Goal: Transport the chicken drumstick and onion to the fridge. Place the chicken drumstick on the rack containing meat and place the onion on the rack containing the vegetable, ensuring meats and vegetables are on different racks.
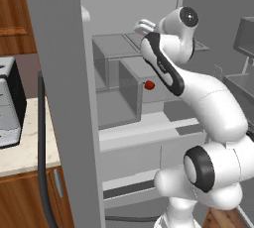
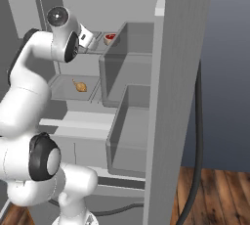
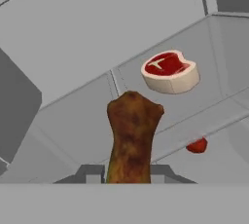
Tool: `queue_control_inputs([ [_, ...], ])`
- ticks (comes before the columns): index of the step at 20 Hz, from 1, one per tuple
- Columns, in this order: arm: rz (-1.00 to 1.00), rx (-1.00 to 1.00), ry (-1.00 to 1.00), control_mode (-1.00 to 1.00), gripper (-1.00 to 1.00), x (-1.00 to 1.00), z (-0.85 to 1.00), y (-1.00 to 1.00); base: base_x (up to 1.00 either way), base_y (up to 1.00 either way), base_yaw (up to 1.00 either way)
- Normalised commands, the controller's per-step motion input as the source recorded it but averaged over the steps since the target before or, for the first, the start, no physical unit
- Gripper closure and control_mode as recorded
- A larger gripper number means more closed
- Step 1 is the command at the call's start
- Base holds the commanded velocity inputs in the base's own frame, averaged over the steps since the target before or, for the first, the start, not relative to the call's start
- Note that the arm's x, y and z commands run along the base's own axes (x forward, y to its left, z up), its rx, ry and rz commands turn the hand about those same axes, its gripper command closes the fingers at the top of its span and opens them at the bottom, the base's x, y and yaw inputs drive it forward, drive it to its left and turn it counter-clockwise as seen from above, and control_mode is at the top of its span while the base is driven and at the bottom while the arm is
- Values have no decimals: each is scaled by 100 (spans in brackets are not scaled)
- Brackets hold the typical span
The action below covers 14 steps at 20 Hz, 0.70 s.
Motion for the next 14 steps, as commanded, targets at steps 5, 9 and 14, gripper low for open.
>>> queue_control_inputs([
  [5,0,0,2,-100,100,80,-24,2,0,0,0],
  [9,0,0,0,-100,100,68,-18,11,0,0,0],
  [14,0,0,0,-100,100,60,-15,21,0,0,0],
])
